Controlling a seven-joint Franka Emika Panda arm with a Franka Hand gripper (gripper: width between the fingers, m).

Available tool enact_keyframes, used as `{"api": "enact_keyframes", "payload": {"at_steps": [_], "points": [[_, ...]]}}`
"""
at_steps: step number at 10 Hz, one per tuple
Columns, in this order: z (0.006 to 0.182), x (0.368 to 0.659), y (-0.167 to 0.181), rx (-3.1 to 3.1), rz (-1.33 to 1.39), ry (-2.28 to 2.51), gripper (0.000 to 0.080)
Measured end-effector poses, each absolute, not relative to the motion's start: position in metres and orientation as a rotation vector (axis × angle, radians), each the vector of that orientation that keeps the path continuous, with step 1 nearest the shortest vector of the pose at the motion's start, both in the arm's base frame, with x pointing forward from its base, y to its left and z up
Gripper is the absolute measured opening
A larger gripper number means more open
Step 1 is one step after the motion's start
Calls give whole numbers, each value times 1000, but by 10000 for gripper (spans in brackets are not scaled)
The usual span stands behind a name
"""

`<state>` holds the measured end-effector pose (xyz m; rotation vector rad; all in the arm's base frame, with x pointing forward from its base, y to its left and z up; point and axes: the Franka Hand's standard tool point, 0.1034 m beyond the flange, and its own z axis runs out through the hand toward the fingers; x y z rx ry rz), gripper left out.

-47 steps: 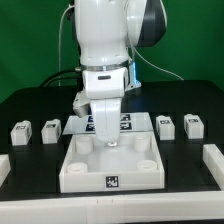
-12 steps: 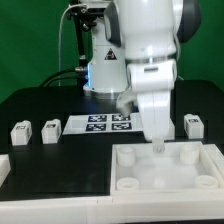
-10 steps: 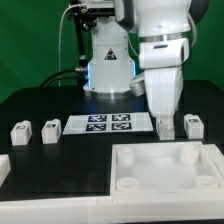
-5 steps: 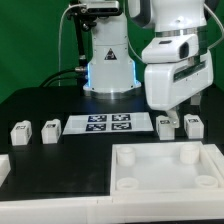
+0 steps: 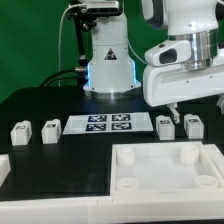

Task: Assemble one leg

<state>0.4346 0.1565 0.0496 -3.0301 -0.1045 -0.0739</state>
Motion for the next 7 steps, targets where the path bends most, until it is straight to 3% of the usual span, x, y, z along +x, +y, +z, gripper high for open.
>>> {"api": "enact_keyframes", "payload": {"at_steps": [1, 5, 7], "points": [[46, 433, 157, -3019, -51, 102, 649], [44, 426, 158, -3027, 55, 135, 649], [49, 421, 174, -3023, 480, 218, 649]]}}
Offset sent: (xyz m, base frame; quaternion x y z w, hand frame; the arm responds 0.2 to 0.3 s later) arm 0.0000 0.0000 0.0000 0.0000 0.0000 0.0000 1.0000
